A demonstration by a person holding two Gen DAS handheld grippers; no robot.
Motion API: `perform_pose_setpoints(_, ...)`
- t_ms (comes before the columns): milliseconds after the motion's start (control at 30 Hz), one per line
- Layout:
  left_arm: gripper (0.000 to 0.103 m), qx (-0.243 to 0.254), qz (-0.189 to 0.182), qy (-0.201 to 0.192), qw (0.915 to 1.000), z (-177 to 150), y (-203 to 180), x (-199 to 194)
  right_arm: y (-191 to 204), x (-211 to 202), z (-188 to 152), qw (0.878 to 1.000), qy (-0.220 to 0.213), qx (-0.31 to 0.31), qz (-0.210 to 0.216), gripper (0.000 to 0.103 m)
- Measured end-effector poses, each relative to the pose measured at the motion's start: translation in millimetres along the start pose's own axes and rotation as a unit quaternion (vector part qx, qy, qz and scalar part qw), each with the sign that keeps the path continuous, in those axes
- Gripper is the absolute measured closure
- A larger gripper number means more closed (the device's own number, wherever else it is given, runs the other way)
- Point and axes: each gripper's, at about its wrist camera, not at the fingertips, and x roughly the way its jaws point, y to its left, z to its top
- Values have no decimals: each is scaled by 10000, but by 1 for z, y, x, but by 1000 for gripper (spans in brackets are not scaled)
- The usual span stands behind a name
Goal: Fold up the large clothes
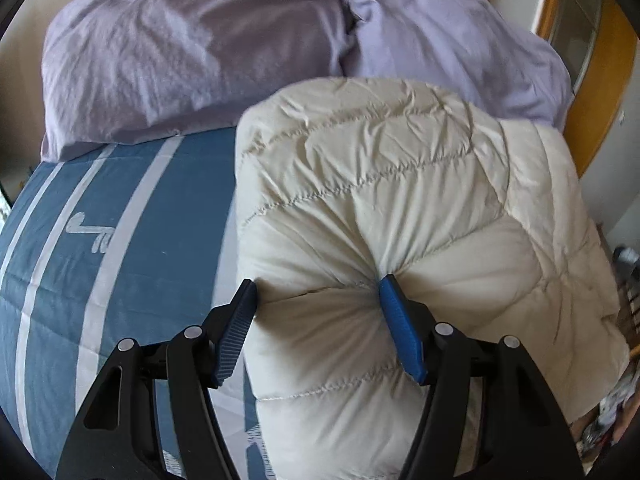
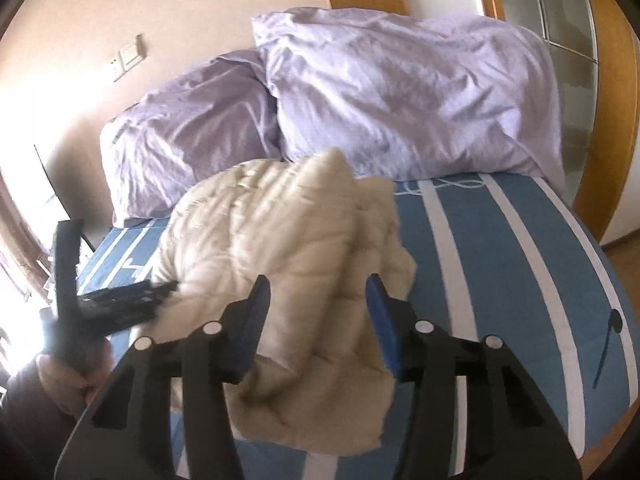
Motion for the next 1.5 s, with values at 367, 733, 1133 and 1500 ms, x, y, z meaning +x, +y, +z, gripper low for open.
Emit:
perform_pose_setpoints(367, 38, 34, -155, 127, 9998, -3, -2, 12, 17, 8, -15, 9994, 170, -297, -10, 64)
perform_pose_setpoints(733, 38, 54, -199, 178, 9996, -2, -4, 16, 15, 29, -39, 9967, 494, -568, -318, 69)
perform_pose_setpoints(1133, 38, 209, -225, 98, 9995, -4, -10, 14, -1, 63, -70, 9926, 925, -649, -433, 72)
perform_pose_setpoints(1500, 38, 280, 29, -387, 9989, 12, -18, -6, -3, 69, -75, 9924, 953, -661, -413, 72)
